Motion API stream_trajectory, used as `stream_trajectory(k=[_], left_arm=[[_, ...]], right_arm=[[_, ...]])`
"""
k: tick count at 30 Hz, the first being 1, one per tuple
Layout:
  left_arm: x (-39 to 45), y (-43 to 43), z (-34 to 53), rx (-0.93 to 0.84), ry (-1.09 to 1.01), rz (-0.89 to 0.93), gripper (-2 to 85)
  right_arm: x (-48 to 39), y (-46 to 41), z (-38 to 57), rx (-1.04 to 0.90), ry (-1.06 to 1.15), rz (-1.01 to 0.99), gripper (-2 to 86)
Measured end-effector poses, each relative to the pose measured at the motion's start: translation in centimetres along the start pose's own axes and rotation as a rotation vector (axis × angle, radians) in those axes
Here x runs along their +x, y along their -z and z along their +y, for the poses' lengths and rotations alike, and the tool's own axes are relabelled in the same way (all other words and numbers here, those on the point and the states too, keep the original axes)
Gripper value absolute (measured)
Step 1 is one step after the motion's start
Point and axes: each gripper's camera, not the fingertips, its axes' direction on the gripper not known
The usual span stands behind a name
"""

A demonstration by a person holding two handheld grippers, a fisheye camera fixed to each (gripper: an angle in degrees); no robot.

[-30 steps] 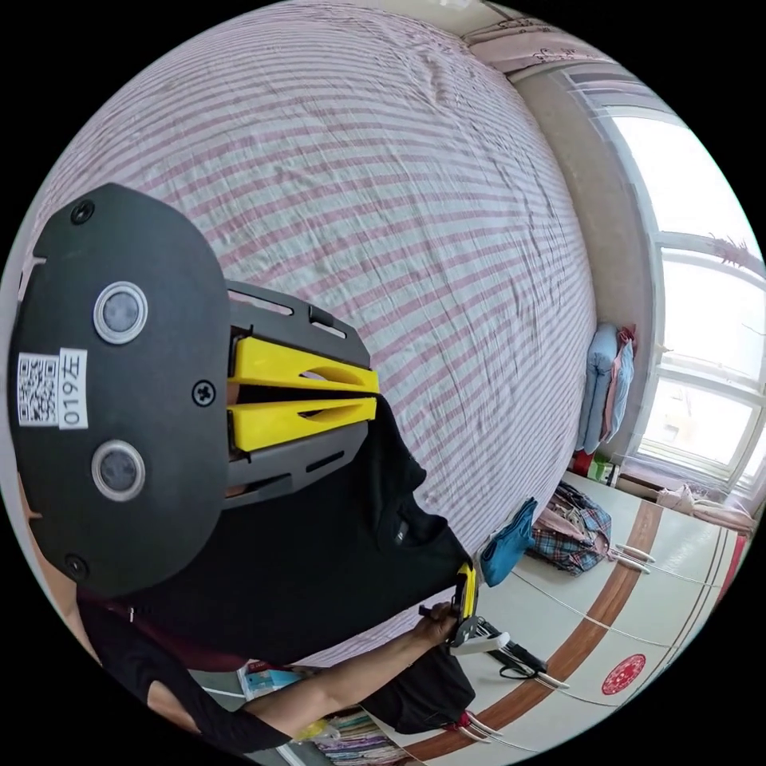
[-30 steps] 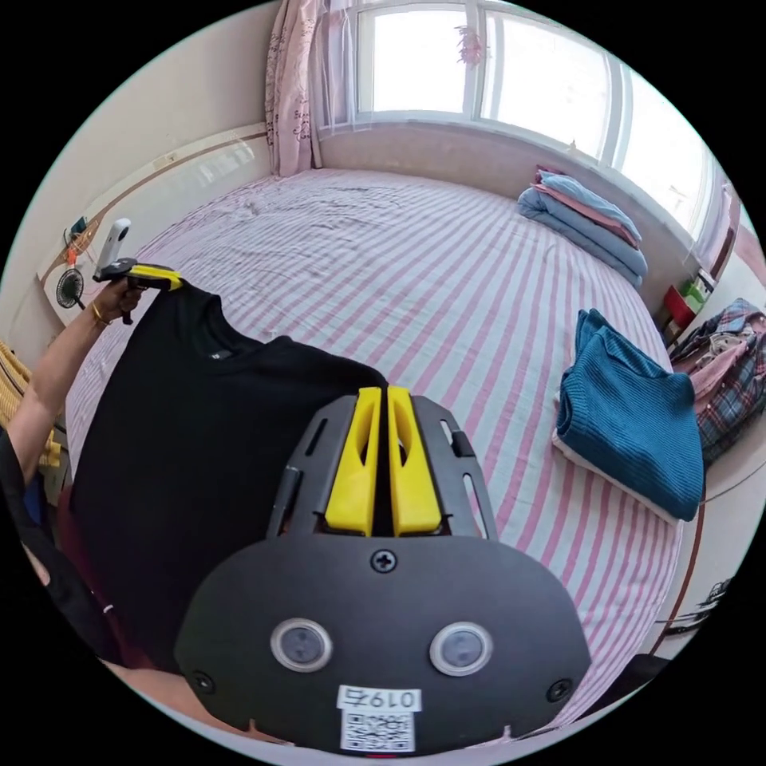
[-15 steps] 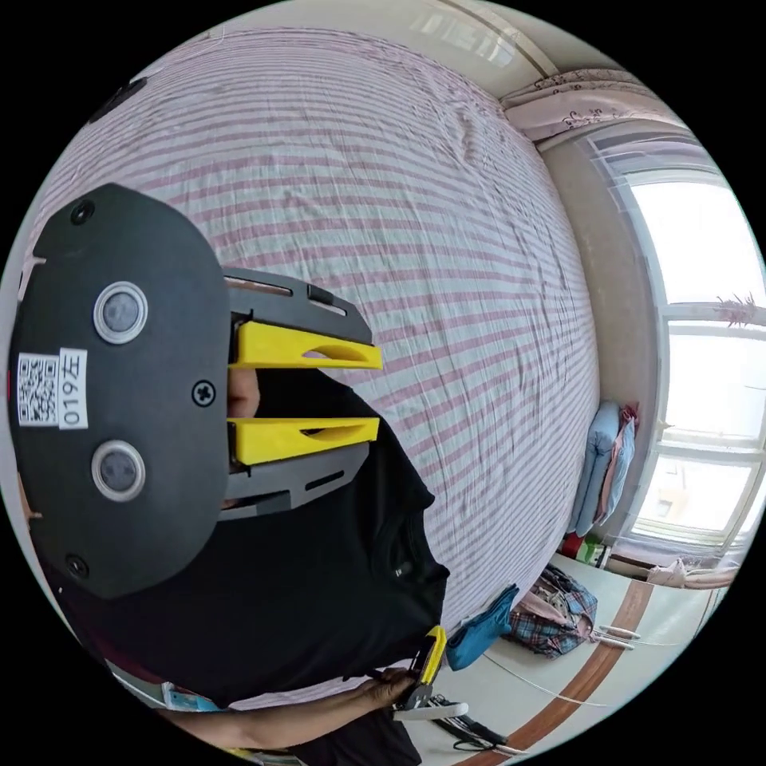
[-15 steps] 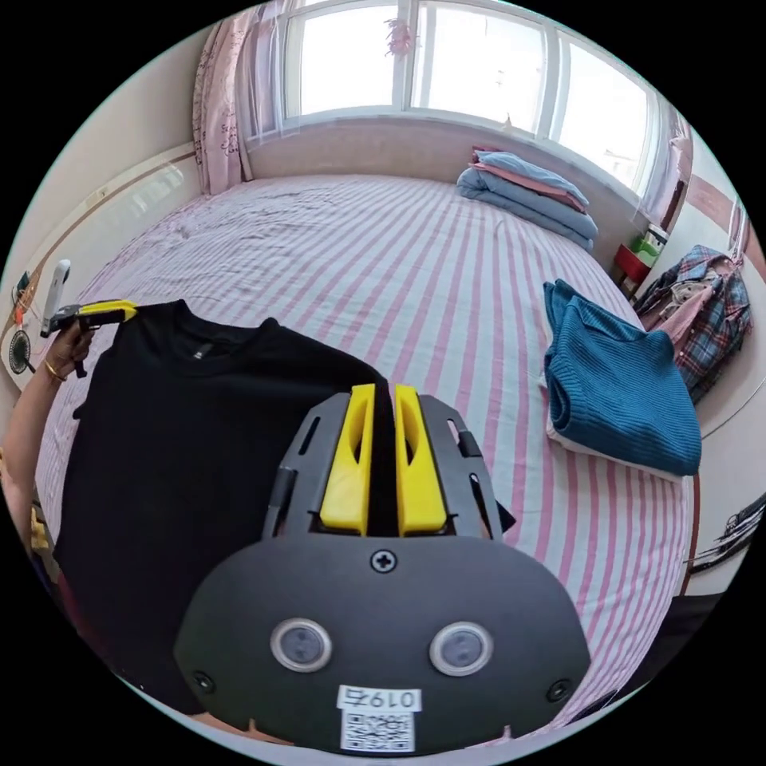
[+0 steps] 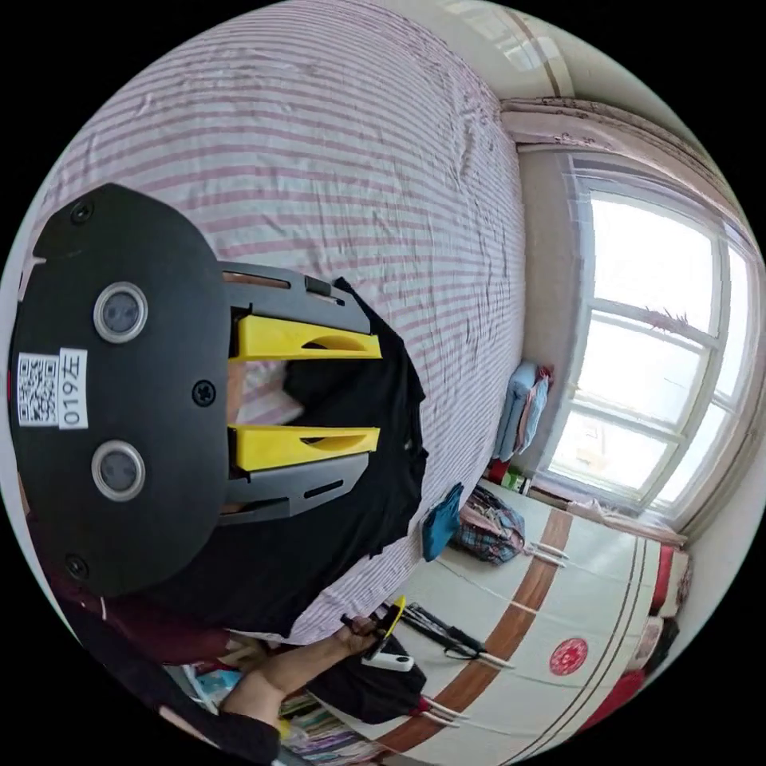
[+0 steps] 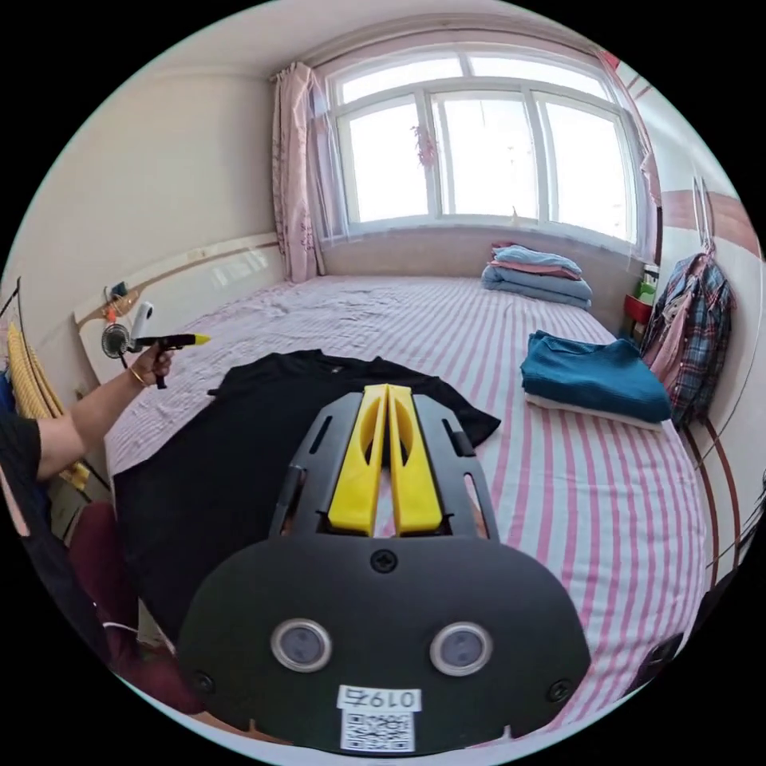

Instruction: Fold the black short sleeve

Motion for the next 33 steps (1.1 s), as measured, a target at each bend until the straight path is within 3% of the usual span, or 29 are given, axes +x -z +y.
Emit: stream_trajectory(k=[6,11,15,21,28,33], left_arm=[[14.5,8.3,16.3,-0.046,-0.163,0.057,12.1],[25.7,11.3,25.6,-0.132,-0.383,-0.048,12.4],[31.7,10.8,27.9,-0.172,-0.451,-0.023,12.7],[39.9,9.3,30.9,-0.210,-0.590,-0.156,12.3],[43.4,9.2,33.8,-0.239,-0.572,-0.196,11.1],[45.4,8.6,35.5,-0.311,-0.582,-0.197,10.8]], right_arm=[[-12.8,11.4,13.4,-0.021,0.114,0.034,-0.5],[-22.7,14.6,21.6,-0.086,0.316,0.090,2.2],[-29.3,12.9,24.8,-0.156,0.456,0.137,6.4],[-37.2,8.8,27.0,-0.259,0.717,0.216,6.5],[-42.0,6.4,28.9,-0.295,0.845,0.264,5.3],[-44.1,5.5,30.0,-0.289,0.811,0.307,1.4]])
